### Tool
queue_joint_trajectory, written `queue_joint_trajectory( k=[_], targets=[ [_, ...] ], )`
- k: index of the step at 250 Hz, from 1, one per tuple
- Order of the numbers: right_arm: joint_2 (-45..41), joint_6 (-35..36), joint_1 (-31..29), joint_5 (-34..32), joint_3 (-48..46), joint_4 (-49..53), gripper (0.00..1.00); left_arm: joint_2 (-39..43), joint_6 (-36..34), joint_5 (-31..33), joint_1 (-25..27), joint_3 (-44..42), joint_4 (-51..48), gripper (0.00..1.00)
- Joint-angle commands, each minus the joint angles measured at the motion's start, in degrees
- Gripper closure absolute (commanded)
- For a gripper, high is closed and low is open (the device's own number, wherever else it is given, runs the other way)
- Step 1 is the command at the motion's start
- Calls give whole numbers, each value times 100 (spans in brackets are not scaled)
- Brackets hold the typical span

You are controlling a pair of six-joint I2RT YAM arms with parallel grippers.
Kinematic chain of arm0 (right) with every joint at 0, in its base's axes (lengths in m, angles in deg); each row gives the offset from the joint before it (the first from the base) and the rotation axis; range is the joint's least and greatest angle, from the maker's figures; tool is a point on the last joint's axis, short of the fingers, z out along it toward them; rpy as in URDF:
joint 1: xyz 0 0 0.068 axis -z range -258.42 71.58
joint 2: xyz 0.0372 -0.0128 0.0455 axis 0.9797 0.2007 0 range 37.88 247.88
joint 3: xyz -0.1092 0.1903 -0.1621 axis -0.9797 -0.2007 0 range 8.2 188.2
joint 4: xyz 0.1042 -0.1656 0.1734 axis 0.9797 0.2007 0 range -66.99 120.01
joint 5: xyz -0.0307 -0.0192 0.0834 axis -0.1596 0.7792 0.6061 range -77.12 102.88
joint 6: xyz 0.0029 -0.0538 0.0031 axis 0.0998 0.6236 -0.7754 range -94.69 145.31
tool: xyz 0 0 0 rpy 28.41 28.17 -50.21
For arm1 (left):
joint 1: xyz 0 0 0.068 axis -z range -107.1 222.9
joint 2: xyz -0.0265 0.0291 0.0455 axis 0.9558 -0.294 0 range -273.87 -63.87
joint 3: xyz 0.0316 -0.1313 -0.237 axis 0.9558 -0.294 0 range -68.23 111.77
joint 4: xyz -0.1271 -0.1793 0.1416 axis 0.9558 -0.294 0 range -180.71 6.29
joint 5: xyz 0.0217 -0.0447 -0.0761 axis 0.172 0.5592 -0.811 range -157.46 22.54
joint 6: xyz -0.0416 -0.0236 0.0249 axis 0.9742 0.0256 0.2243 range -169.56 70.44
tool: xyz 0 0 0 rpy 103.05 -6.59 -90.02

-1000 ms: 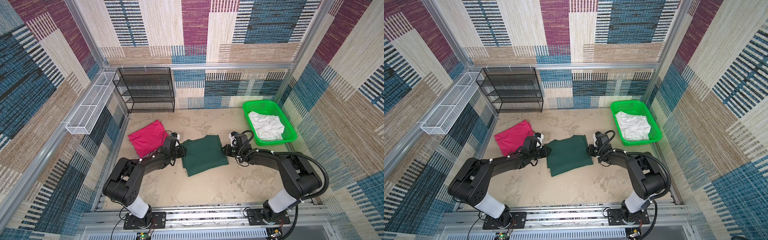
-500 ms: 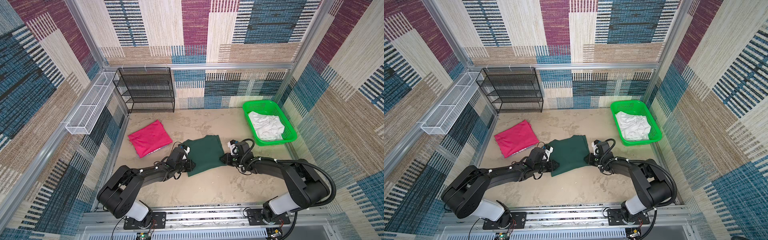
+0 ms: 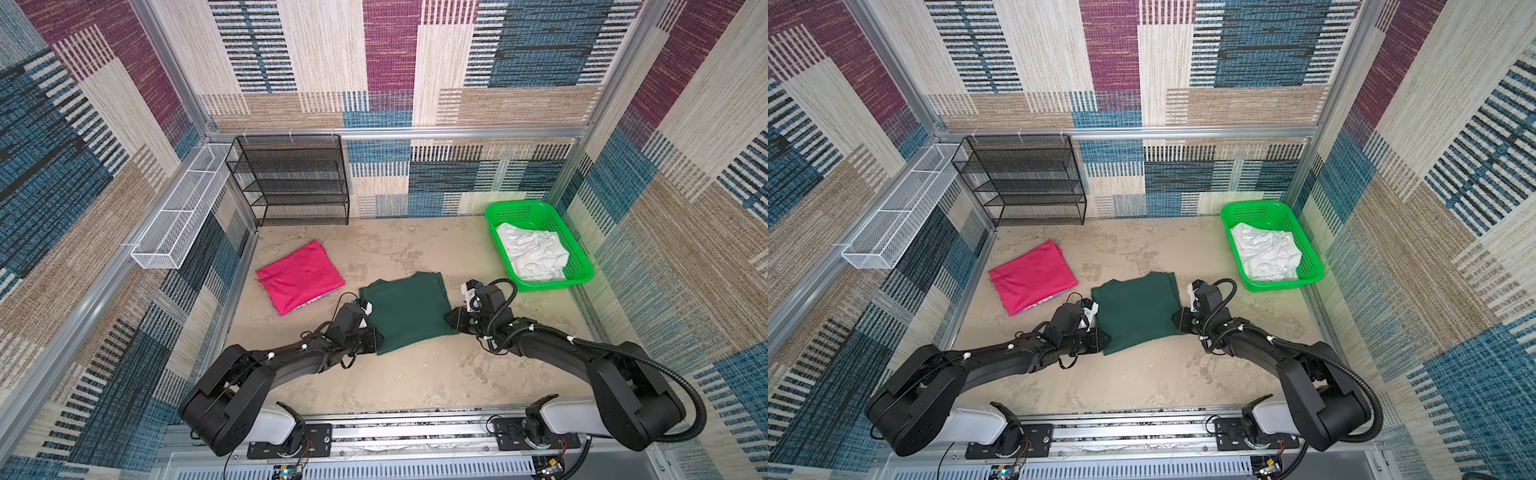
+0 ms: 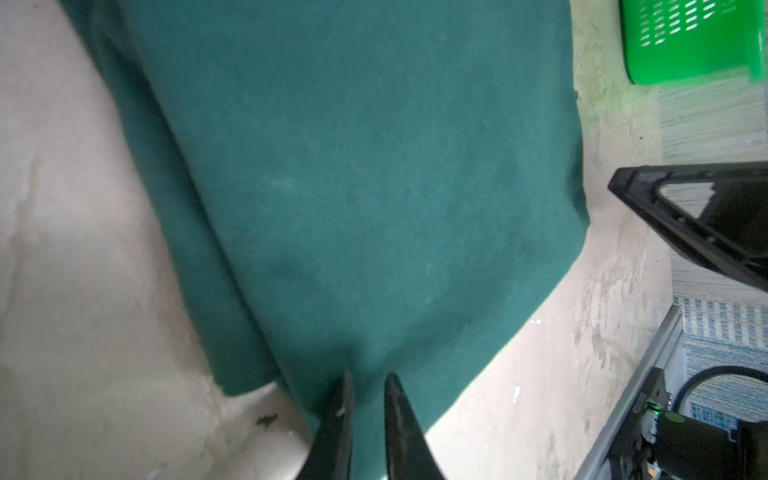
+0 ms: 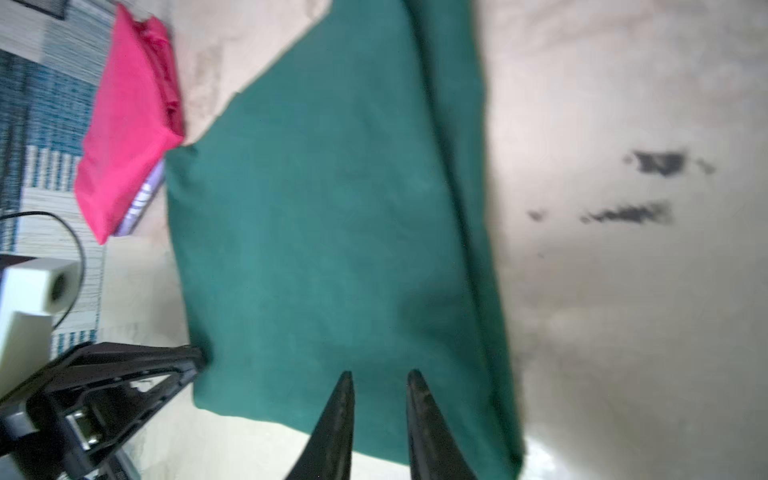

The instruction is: Fold and stack the t-shirts

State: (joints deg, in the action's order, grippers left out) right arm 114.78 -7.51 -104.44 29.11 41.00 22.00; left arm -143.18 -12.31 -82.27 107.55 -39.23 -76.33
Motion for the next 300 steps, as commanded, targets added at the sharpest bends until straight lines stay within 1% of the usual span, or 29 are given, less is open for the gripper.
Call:
queue_joint_trajectory(
  k=[1,24,77,103,133,158,189,211,247,268,285,300],
  targets=[
    [51,-49,-272,416,237,-193,74,181,-183,84,15,256,-319,82],
    [335,-277,-465,910,201,-780,74,166,-166,-66,33,447,-335,82],
    [1011,-572,-693,1408,-135,-1726,74,-330,24,-329,50,508,179,82],
    [1145,-629,-711,1325,-364,-1849,74,-584,75,-322,59,454,322,82],
    [1203,-598,-711,1028,-609,-1621,75,-674,105,-304,59,346,334,83],
    [1283,-549,-711,936,-736,-1520,75,-483,47,-259,114,366,159,84],
    [1365,-567,-711,1030,-729,-1562,75,-229,-228,-118,335,812,-426,84],
    [1199,-567,-711,1028,-631,-1395,75,-214,-251,-177,486,1054,-429,83],
    [714,-437,-711,696,-266,-626,74,-718,-107,-419,627,1257,-71,83],
    [445,-417,-711,434,-50,-253,72,-1060,33,-617,704,1263,339,83],
    [369,-366,-703,291,163,-57,71,-1349,97,-764,777,1297,582,84],
    [481,-271,-694,259,410,22,70,-1565,106,-798,844,1341,608,84]
  ],
)
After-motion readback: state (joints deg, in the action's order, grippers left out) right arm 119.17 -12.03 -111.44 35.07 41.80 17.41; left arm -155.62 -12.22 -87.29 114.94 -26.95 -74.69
